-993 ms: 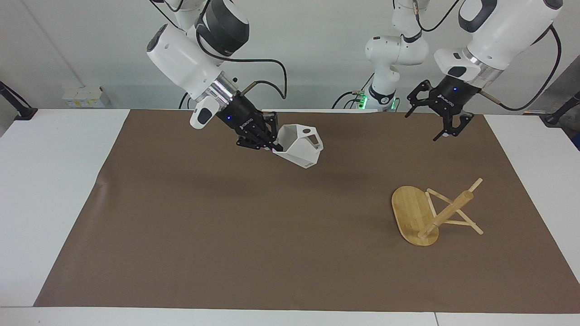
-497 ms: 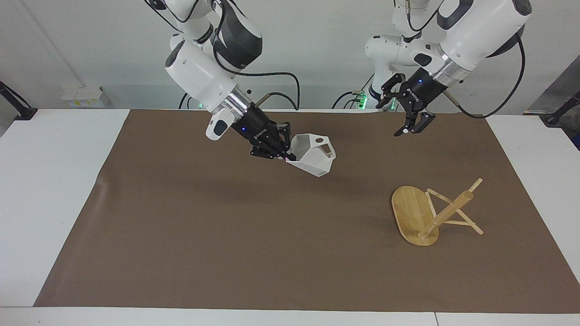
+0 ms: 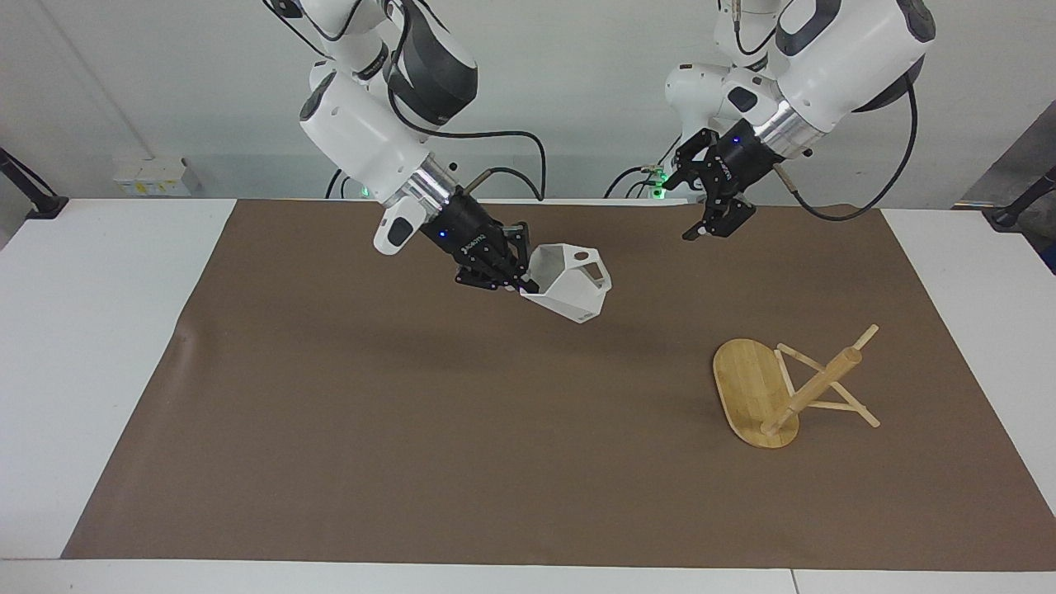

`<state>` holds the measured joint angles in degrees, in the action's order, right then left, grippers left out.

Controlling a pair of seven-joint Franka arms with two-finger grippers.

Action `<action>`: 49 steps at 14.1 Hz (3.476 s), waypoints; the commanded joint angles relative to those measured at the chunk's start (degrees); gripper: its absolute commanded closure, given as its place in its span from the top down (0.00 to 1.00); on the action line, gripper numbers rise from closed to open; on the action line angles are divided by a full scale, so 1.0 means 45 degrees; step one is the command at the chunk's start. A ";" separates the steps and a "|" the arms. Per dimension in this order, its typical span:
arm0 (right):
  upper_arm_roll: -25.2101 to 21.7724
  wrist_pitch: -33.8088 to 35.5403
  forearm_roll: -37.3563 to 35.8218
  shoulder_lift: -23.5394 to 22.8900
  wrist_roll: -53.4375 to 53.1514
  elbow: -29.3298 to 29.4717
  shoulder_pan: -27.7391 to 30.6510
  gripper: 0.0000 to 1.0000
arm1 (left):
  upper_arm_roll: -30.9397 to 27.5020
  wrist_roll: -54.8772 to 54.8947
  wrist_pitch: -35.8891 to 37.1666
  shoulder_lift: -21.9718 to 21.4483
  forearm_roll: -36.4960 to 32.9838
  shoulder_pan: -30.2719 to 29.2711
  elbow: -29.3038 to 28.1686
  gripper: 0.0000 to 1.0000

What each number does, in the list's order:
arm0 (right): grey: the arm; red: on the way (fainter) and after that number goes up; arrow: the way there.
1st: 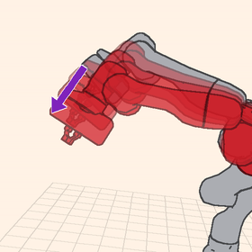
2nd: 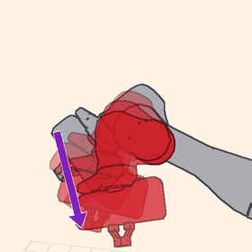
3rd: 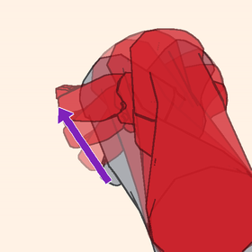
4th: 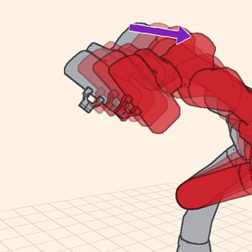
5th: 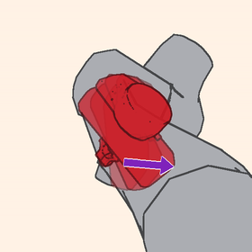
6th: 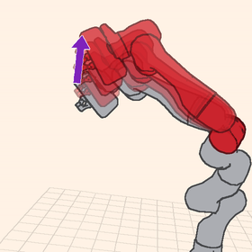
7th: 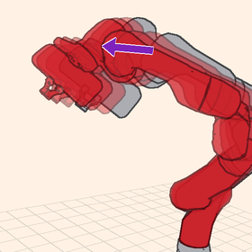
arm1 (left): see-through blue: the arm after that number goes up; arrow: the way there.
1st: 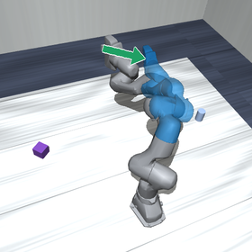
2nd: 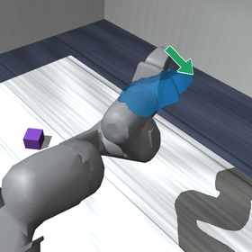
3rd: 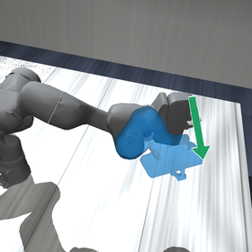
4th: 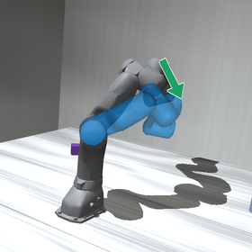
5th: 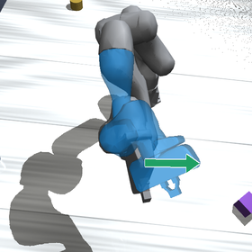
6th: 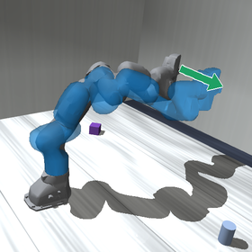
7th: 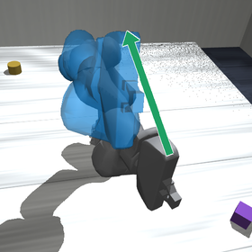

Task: Hang cup on rack
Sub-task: 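Hold the cup with the right gripper while the left gripper approaches, then close the left gripper on the cup body beside the right gripper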

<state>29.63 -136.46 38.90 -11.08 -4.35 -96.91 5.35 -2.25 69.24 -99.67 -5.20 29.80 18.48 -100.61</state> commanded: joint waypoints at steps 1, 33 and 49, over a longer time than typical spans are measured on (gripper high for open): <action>0.0581 -0.0903 0.0262 -0.0427 -0.0497 0.0207 0.0041 0.00 | -0.0125 0.0375 -0.0896 -0.0583 0.0544 0.0678 -0.0922 1.00; 0.1481 0.1536 0.0145 -0.0291 0.2588 0.0188 0.0002 0.00 | -0.0184 0.4809 -0.6422 -0.0310 0.5974 0.0521 -0.4379 1.00; 0.1325 0.1732 0.0281 -0.0272 0.2432 0.0246 0.0060 0.00 | -0.0125 0.4673 -0.7675 -0.0525 0.7538 0.1578 -0.4928 0.00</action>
<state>35.24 -130.44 38.92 -12.58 6.14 -96.47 5.00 -2.33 89.36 -131.82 -6.10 62.12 24.07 -120.85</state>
